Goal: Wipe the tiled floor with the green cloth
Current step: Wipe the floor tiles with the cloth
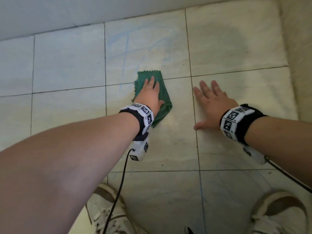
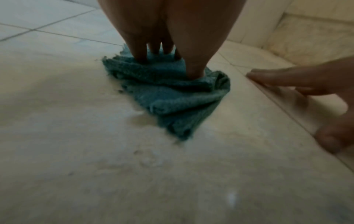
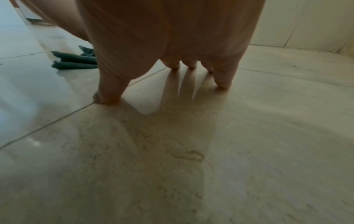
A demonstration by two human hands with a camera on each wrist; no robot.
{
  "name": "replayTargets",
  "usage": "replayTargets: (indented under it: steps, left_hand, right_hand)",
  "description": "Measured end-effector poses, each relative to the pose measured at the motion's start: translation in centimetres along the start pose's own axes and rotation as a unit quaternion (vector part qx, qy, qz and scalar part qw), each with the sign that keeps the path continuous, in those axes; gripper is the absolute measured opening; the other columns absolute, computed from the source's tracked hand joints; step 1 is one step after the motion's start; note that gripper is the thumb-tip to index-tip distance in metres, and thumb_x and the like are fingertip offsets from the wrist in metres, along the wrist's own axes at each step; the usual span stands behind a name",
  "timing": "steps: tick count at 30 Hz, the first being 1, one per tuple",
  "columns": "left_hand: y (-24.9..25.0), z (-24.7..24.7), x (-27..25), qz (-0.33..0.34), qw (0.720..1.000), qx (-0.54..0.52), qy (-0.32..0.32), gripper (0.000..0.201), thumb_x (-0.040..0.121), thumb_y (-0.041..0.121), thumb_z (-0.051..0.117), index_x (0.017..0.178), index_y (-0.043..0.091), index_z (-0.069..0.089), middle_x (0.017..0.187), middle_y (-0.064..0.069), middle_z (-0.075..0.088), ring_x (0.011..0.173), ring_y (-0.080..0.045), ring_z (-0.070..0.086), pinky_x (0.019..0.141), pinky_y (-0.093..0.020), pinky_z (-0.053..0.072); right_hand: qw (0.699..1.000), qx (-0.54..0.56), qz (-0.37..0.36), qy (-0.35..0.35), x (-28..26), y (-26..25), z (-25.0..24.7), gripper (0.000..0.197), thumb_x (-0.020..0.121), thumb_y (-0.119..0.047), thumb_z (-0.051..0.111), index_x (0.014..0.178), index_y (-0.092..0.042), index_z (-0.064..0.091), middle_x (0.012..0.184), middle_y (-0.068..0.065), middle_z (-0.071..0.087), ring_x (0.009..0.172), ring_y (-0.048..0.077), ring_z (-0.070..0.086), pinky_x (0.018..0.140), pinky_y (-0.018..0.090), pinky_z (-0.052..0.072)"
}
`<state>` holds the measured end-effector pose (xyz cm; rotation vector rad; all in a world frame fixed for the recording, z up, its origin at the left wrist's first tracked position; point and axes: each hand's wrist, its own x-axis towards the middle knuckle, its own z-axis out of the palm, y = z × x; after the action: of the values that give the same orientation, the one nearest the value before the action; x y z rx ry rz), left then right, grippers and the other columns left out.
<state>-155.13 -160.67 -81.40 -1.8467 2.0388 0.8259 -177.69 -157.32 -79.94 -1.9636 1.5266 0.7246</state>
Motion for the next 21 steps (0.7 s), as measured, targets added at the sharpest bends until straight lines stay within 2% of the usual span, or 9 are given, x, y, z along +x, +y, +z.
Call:
replayTargets:
  steps: [4,8,12,15,18,21]
  left_hand:
    - [-2.8,0.3,-0.5,-0.033,0.999,-0.01,0.005,0.083,0.098,0.029,0.058,0.157,0.008,0.003,0.165,-0.008,-0.012,0.152,-0.025,-0.008,0.119,-0.03,-0.001]
    - [-9.1,-1.6,-0.9,-0.095,0.995,-0.018,0.024,0.082,0.098,0.029,0.058,0.158,0.008,0.006,0.165,-0.007,-0.01,0.152,-0.024,-0.006,0.121,-0.031,0.003]
    - [-10.7,-2.2,-0.9,-0.093,0.995,-0.018,0.019,0.082,0.098,0.029,0.058,0.158,0.008,0.005,0.165,-0.006,-0.011,0.152,-0.024,-0.008,0.123,-0.034,0.005]
    - [-8.4,-2.7,-0.3,-0.051,0.999,0.018,-0.01,0.088,0.096,0.033,0.06,0.158,0.009,0.002,0.164,-0.006,-0.015,0.151,-0.026,-0.01,0.124,-0.041,0.007]
    - [-2.1,-2.2,1.4,0.047,0.996,0.046,-0.053,0.092,0.094,0.034,0.063,0.158,0.009,0.002,0.164,-0.005,-0.016,0.151,-0.027,-0.012,0.123,-0.047,0.007]
    - [4.3,-0.7,3.4,0.095,0.992,0.053,-0.064,0.092,0.094,0.032,0.063,0.158,0.01,0.001,0.164,-0.004,-0.016,0.151,-0.027,-0.013,0.121,-0.047,0.003]
  right_hand:
    - [1.0,0.006,-0.005,0.003,0.2,-0.1,0.0,0.138,0.066,-0.076,0.072,0.154,-0.028,-0.023,0.16,-0.003,-0.033,0.149,0.031,-0.026,0.122,0.052,0.008]
    - [1.0,0.006,-0.004,0.004,0.3,-0.2,0.0,0.138,0.065,-0.077,0.071,0.154,-0.028,-0.023,0.16,-0.003,-0.033,0.148,0.032,-0.026,0.122,0.052,0.008]
    - [1.0,0.005,0.0,-0.002,1.2,-0.9,-0.3,0.142,0.061,-0.079,0.072,0.153,-0.029,-0.024,0.159,-0.003,-0.034,0.148,0.036,-0.026,0.122,0.057,0.009]
    - [1.0,0.005,-0.004,-0.003,2.2,-1.6,-1.0,0.144,0.059,-0.081,0.071,0.153,-0.031,-0.025,0.159,-0.006,-0.034,0.147,0.039,-0.025,0.12,0.061,0.011]
    - [1.0,0.001,-0.002,-0.005,3.1,-1.9,-1.8,0.143,0.058,-0.082,0.07,0.152,-0.033,-0.027,0.158,-0.006,-0.036,0.147,0.038,-0.027,0.12,0.062,0.01]
    - [1.0,0.019,0.022,-0.002,4.0,-1.8,-2.9,0.147,0.057,-0.077,0.077,0.153,-0.031,-0.026,0.158,-0.005,-0.036,0.148,0.034,-0.026,0.12,0.061,0.01]
